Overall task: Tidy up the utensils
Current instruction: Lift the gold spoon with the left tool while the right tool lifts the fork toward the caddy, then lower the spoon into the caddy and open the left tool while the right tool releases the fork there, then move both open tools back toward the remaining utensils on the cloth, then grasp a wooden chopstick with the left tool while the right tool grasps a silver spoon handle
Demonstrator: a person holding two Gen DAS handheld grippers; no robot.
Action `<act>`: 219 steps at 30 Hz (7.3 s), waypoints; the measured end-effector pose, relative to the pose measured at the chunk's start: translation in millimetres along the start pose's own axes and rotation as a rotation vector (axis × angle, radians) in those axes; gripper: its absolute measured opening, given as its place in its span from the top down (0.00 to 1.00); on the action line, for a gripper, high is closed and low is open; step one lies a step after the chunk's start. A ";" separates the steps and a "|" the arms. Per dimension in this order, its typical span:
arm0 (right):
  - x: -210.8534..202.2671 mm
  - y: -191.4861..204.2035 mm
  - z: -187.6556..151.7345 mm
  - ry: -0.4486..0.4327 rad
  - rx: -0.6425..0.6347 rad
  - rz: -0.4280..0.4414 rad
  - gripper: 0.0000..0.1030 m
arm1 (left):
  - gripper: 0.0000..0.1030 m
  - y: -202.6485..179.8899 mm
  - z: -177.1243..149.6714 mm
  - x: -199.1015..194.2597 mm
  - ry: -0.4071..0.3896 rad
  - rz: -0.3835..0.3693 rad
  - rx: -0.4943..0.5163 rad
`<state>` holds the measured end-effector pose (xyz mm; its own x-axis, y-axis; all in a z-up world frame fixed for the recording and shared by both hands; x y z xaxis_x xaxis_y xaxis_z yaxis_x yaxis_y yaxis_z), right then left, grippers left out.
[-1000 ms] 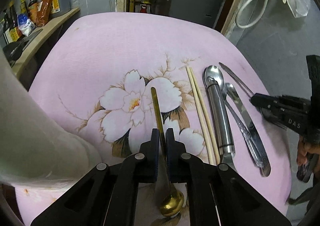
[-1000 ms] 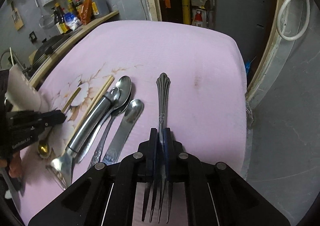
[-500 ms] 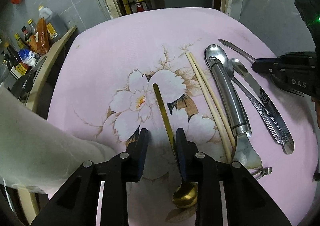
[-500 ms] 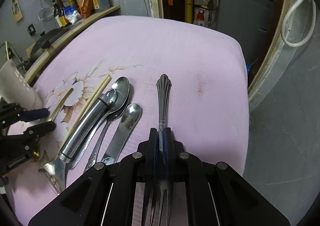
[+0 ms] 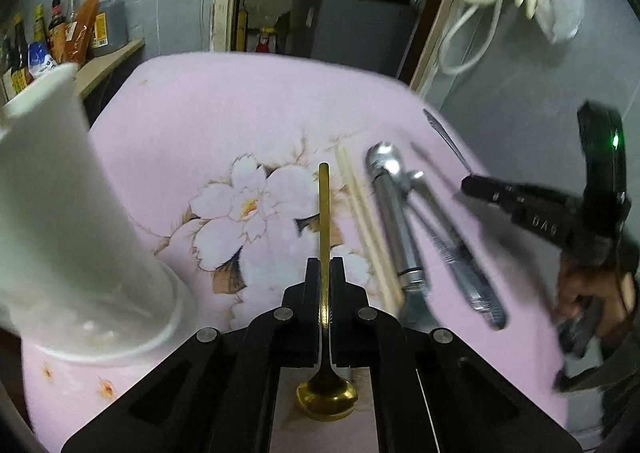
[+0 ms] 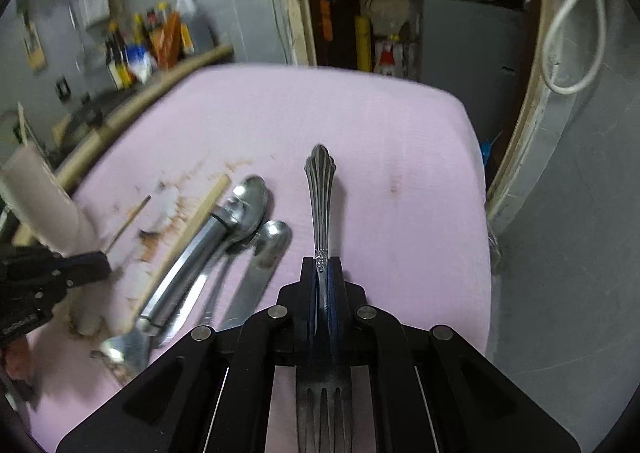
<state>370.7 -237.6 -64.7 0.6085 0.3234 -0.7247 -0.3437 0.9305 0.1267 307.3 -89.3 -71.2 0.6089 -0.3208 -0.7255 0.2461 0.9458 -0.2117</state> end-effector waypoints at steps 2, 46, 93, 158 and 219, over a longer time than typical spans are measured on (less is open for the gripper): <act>-16.5 3.3 -0.2 -0.075 0.015 0.004 0.97 | 0.98 -3.7 1.5 -13.2 -0.073 -0.022 -0.011; -150.1 233.4 128.8 -0.745 -0.059 0.368 0.97 | 0.98 169.2 85.0 -229.7 -0.778 0.112 -0.265; -56.5 259.5 77.4 -0.609 -0.151 0.348 0.90 | 0.74 185.8 21.4 -178.1 -0.685 0.146 -0.252; -163.0 37.8 16.5 -0.707 0.051 -0.020 0.00 | 0.08 -13.2 18.9 -153.1 -0.656 -0.018 0.035; 11.8 40.7 -15.5 0.098 -0.163 0.003 0.83 | 0.97 0.1 1.6 41.3 0.133 0.039 -0.003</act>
<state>352.7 -198.6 -78.7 0.5374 0.3000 -0.7882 -0.4616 0.8868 0.0228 333.6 -102.5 -100.1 0.5128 -0.2743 -0.8135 0.2213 0.9578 -0.1835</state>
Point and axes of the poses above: each gripper's, at about its wrist camera, not at the fingertips, and x roughly the way its jaws point, y to its left, z to its top, the point moved 6 cm from there along x, roughly the way its jaws point, and after that the axes turned 2 degrees about -y, right-handed, at the moved point
